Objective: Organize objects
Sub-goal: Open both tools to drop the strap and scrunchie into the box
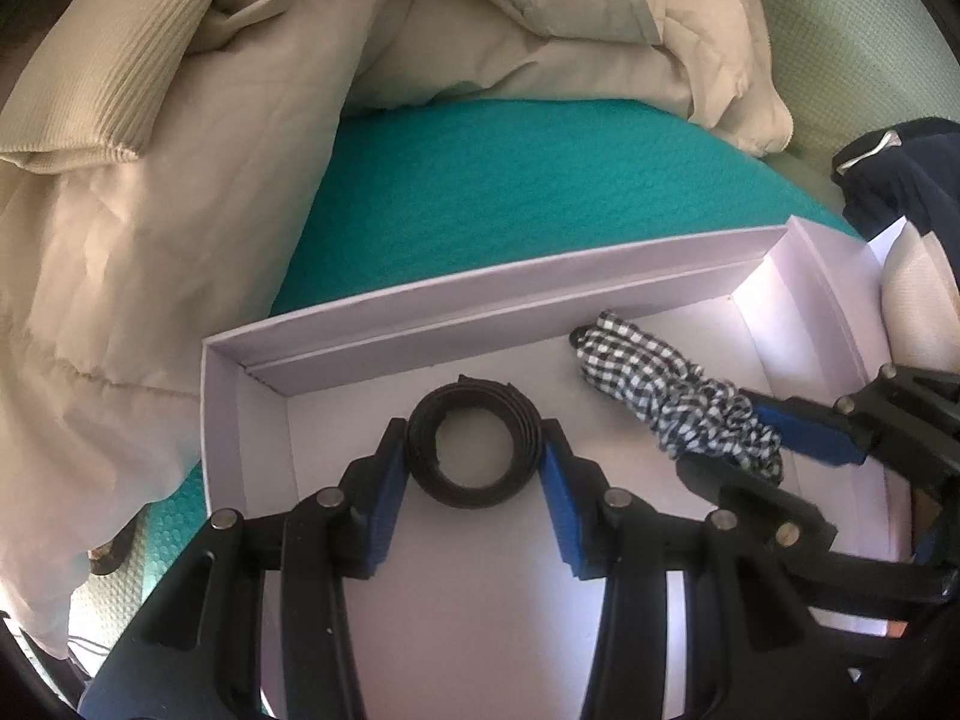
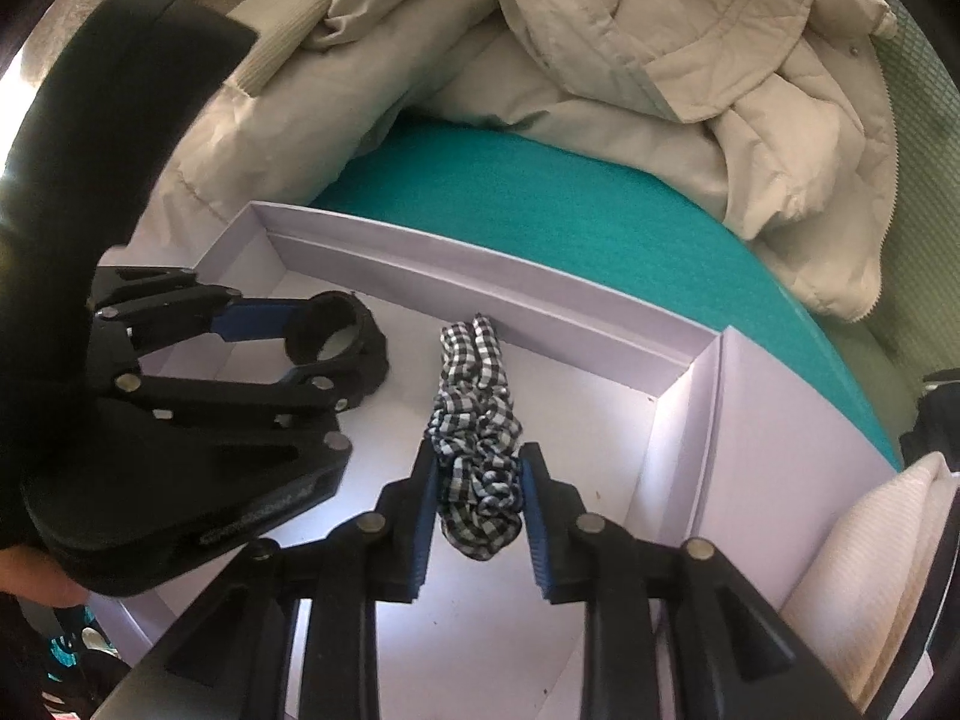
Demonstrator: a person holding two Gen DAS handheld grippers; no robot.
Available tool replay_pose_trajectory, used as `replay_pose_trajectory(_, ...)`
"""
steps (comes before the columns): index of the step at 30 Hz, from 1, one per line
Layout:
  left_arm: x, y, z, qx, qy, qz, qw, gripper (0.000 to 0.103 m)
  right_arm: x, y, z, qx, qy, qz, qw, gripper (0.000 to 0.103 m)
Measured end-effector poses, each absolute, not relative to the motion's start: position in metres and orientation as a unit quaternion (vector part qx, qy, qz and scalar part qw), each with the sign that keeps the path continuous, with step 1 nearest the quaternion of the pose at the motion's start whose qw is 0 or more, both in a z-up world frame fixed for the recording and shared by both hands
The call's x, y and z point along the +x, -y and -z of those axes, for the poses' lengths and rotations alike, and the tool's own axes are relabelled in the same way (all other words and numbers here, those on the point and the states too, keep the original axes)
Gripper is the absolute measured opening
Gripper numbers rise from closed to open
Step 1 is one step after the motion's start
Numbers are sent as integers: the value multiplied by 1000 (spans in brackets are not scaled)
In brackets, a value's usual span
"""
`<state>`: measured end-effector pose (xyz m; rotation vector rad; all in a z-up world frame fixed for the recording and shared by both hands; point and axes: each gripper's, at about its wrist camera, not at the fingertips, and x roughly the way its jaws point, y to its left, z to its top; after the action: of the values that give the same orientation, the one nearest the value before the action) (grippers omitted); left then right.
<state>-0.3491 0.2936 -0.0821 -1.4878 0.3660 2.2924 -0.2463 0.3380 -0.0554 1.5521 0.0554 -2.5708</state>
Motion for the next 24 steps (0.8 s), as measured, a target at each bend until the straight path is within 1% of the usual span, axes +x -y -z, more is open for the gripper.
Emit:
replay_pose_trajectory(3,-347,-296,81,-531,-141,-813,192,41,-245,-339,53,521,-22,852,52,33)
replay_pose_trajectory(5,-346,-296,79,-533,-141,-812,192,42,-243,-340,50,517,-20,854,48,34)
replay_pose_trajectory(7,-345,-293,75,-533,-135,-814,187,51,-240,-340,46,515,-21,855,47,34)
replay_pose_trajectory(9,-346,-290,71,-530,-128,-818,184,55,-237,-339,42,513,-25,857,44,36)
replay_pose_trajectory(17,-341,-279,49,-526,-117,-824,178,55,-222,-340,18,502,-26,863,38,37)
replay_pose_trajectory(18,-346,-280,42,-524,-117,-825,176,55,-220,-340,15,500,-27,864,38,37)
replay_pose_trajectory(24,-325,-261,9,-508,-110,-837,170,55,-216,-344,-7,482,-37,874,44,37)
